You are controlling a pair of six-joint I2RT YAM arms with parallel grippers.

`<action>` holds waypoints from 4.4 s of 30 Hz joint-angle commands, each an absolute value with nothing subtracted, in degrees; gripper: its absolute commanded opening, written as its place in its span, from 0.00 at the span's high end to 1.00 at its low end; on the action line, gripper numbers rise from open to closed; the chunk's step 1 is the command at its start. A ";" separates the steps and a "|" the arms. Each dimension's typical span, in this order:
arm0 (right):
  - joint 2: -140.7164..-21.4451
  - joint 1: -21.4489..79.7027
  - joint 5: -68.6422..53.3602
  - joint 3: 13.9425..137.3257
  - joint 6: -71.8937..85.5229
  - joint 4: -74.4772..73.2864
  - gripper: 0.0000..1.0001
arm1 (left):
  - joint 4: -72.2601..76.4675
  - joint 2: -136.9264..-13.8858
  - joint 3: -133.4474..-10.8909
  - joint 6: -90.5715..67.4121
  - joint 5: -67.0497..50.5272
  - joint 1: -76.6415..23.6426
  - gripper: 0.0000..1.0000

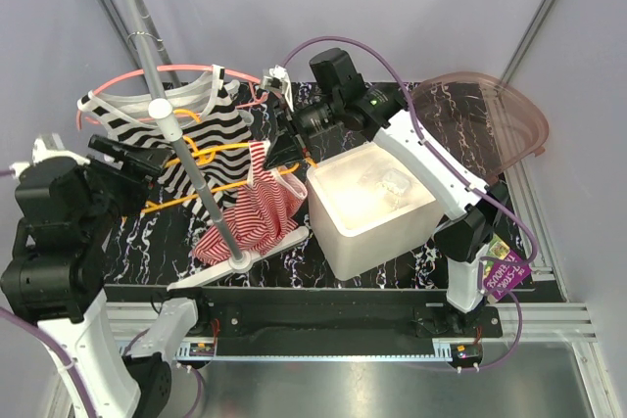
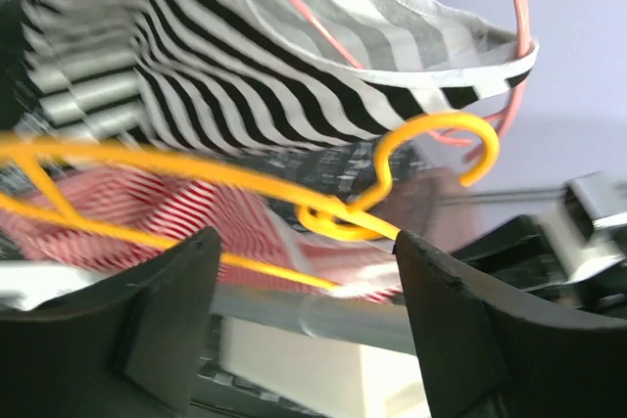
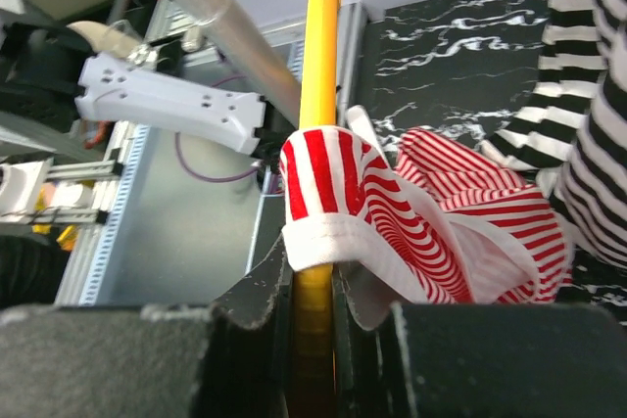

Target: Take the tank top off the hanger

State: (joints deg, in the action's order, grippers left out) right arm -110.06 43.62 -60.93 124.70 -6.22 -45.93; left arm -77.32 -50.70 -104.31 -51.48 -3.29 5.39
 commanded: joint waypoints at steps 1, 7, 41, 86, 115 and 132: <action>-109.95 44.65 -53.98 129.11 -3.97 -44.91 1.00 | -81.66 -45.18 -99.33 -76.76 -6.07 5.71 0.28; -107.50 45.53 -48.16 127.27 -0.53 -39.91 1.00 | -78.23 -42.63 -96.51 -88.49 -0.09 5.71 0.29; -100.81 48.43 -58.36 119.53 -0.35 -29.09 1.00 | -61.97 -44.04 -86.13 -94.75 4.75 5.71 0.62; -98.44 50.27 -26.28 112.76 12.74 -29.62 0.02 | -64.86 -47.01 -109.32 -81.39 32.43 5.45 1.00; -97.82 52.90 -23.92 105.20 9.50 -31.90 0.00 | -52.12 -46.41 -89.65 -82.28 18.02 5.62 0.66; -96.17 61.26 -1.16 96.08 10.89 -30.33 0.00 | -55.63 -30.24 -85.44 -51.69 10.12 5.54 0.19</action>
